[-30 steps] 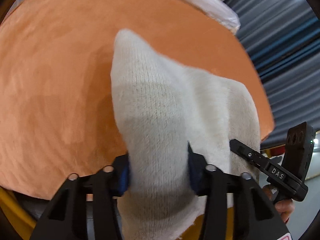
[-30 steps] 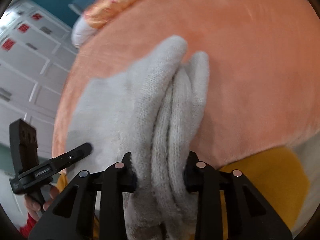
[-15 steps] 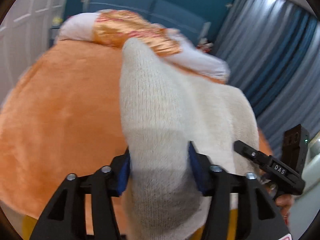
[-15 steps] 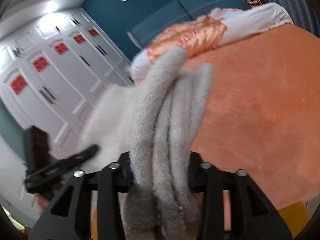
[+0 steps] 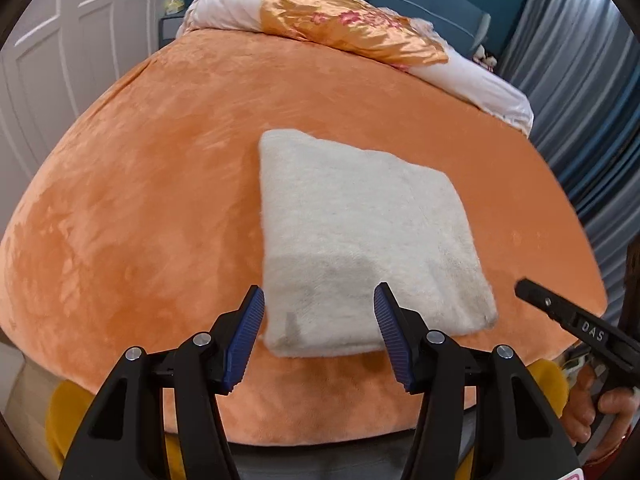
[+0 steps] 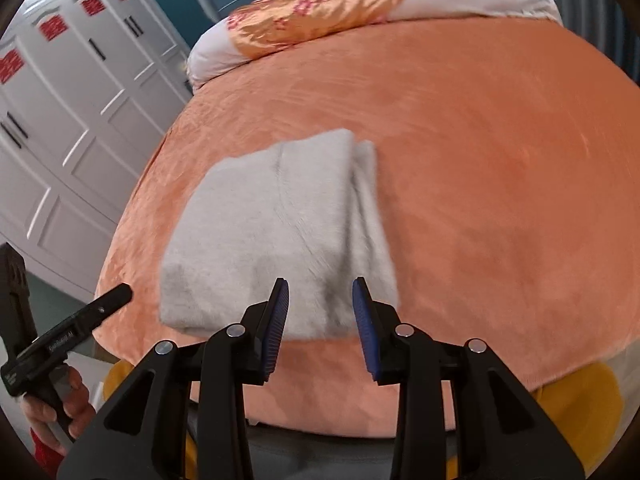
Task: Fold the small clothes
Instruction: 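Lower the fold onto the sweater and open both grippers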
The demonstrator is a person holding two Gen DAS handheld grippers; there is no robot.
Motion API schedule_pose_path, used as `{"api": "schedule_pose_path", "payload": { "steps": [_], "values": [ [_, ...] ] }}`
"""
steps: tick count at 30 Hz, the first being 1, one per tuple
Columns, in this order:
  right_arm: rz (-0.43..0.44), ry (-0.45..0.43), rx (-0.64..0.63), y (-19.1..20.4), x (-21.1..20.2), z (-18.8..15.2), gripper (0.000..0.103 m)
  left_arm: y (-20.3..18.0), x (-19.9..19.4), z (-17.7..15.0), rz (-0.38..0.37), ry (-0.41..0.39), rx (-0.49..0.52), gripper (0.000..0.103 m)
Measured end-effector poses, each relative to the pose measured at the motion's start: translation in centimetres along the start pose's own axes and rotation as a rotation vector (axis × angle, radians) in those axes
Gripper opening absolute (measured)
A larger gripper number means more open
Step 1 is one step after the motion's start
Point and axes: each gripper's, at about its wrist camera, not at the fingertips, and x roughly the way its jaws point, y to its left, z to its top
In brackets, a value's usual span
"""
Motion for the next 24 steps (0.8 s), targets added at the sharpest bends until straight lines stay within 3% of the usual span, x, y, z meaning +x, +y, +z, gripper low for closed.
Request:
{"api": "schedule_pose_path", "payload": {
  "steps": [5, 7, 13, 17, 21, 24],
  "values": [
    [-0.132, 0.103, -0.12, 0.7, 4.4, -0.9, 0.013, -1.3, 3.9, 0.0, 0.05, 0.057, 0.049, 0.056],
    [-0.196, 0.141, -0.142, 0.0, 5.8, -2.0, 0.012, -1.1, 5.3, -0.4, 0.086, 0.085, 0.057, 0.056],
    [-0.272, 0.151, -0.198, -0.5, 7.5, -3.4, 0.011, -0.7, 7.8, -1.9, 0.134, 0.136, 0.066, 0.057],
    [-0.259, 0.14, -0.16, -0.2, 7.2, -3.1, 0.013, -0.9, 7.7, -2.5, 0.163, 0.126, 0.073, 0.058],
    [-0.196, 0.067, -0.102, -0.1, 3.9, -3.3, 0.014, -1.5, 6.3, -2.7, 0.186, 0.091, 0.086, 0.058],
    [-0.178, 0.016, -0.07, 0.1, 1.3, -4.4, 0.023, -2.0, 5.4, -3.1, 0.198, 0.06, 0.091, 0.058]
  ]
}}
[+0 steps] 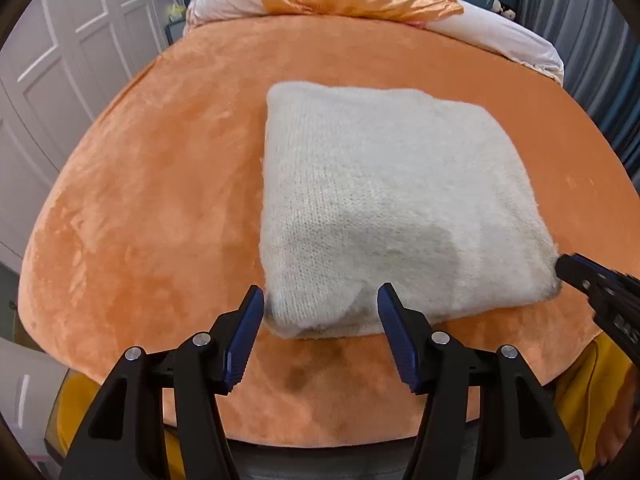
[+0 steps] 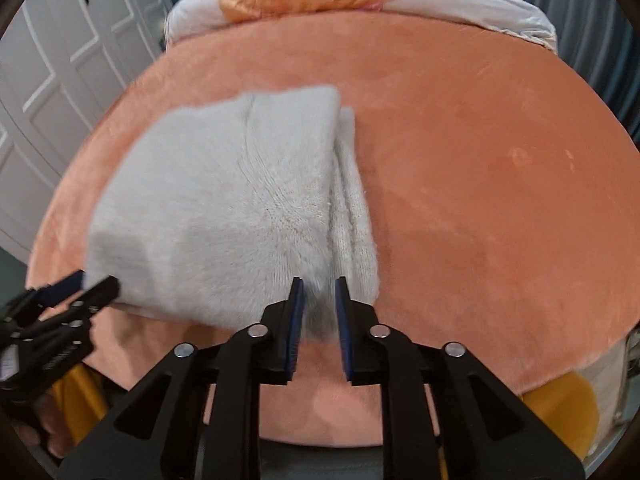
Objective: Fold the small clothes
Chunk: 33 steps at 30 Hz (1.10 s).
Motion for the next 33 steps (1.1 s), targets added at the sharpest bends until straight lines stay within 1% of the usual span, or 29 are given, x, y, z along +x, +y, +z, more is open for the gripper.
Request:
{"api": "schedule_pose_path", "payload": {
  "steps": [1, 2, 3, 4, 5, 7, 11, 14, 25, 27, 33],
  "values": [
    [0.003, -0.016, 0.002, 0.1, -0.6, -0.5, 0.029, -0.2, -0.3, -0.2, -0.003, -0.005, 0.0, 0.063],
    [-0.002, -0.03, 0.001, 0.0, -1.1, -1.0, 0.032, -0.3, -0.5, -0.3, -0.003, -0.008, -0.003, 0.065],
    [-0.012, -0.045, 0.0, 0.1, -1.5, -1.5, 0.041, -0.4, -0.7, -0.6, 0.001, -0.014, -0.01, 0.068],
    [-0.025, -0.061, -0.001, 0.3, -2.0, -2.2, 0.045, -0.6, -0.9, -0.8, 0.003, -0.021, -0.015, 0.068],
    [-0.033, -0.067, -0.001, 0.6, -2.1, -2.1, 0.046, -0.7, -1.1, -1.1, 0.005, -0.026, -0.019, 0.069],
    [-0.05, -0.074, 0.007, 1.1, -2.3, -2.9, 0.05, -1.1, -1.4, -1.6, 0.003, -0.029, -0.019, 0.069],
    [-0.058, -0.069, 0.008, 1.8, -2.2, -3.6, 0.051, -2.1, -2.0, -2.4, 0.018, -0.045, -0.001, 0.069],
    [-0.059, -0.067, 0.008, 2.1, -2.3, -4.1, 0.051, -2.5, -2.2, -2.8, 0.015, -0.05, -0.001, 0.069],
    [-0.072, -0.057, -0.014, 2.6, -1.8, -6.1, 0.051, -3.4, -2.0, -4.1, 0.027, -0.055, 0.008, 0.069],
    [-0.084, -0.059, -0.018, 2.7, -1.7, -6.5, 0.051, -3.5, -2.0, -4.5, 0.046, -0.06, 0.008, 0.069],
    [-0.097, -0.063, -0.018, 2.9, -1.5, -7.1, 0.051, -3.7, -1.7, -5.1, 0.054, -0.064, -0.007, 0.069]
  ]
}}
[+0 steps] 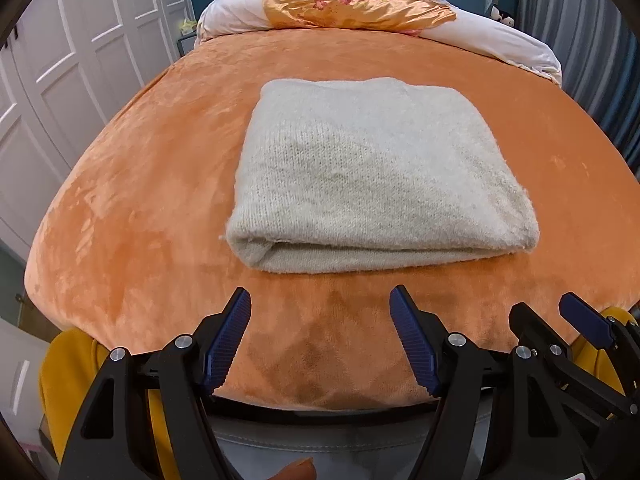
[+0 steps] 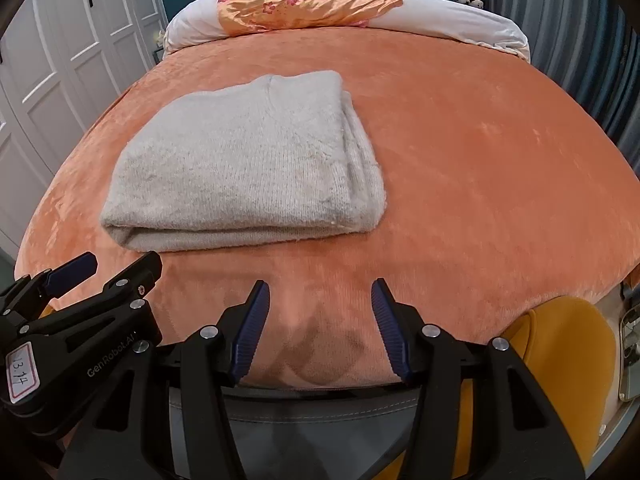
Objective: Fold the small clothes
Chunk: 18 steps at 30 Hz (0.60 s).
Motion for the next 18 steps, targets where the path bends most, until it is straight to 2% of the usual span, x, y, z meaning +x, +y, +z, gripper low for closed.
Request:
{"api": "schedule_pose_path", "payload": {
  "steps": [18],
  "values": [
    [-0.04, 0.009, -0.023, 0.9, 2.0, -1.6, 0.051, 0.1, 2.1, -1.6, 0.039, 0.007, 0.001, 0.069]
  ]
}}
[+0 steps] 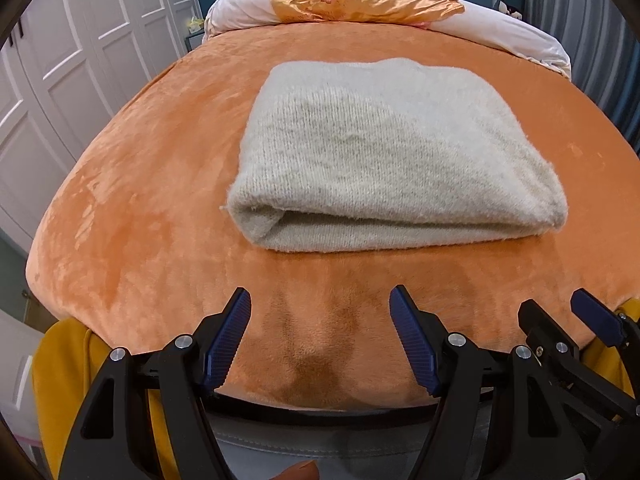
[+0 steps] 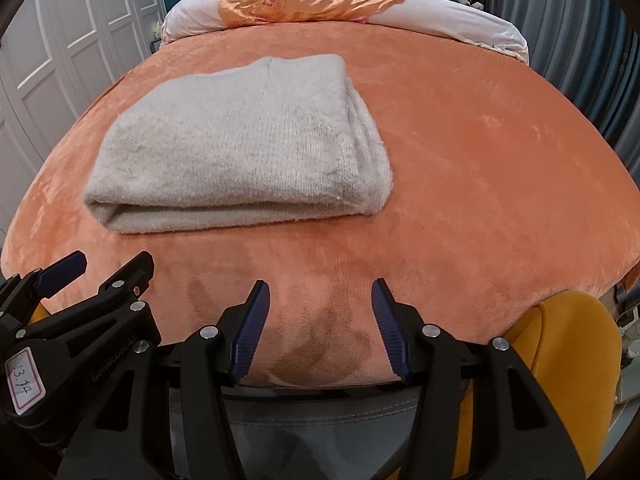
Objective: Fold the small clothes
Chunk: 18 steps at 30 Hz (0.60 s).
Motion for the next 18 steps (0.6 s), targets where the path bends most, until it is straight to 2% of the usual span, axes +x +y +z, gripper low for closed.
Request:
{"api": "schedule_pose_path", "payload": {
  "steps": [8, 18],
  "values": [
    [-0.017, 0.005, -0.016, 0.5, 2.7, -0.7, 0.052, -0.3, 2.6, -0.8, 0.011, 0.02, 0.016, 0.069],
    [-0.014, -0.038, 0.007, 0.5, 3.7, -1.0, 0.059, 0.3, 3.3, -1.2, 0.009, -0.033, 0.002, 0.074]
  ]
}}
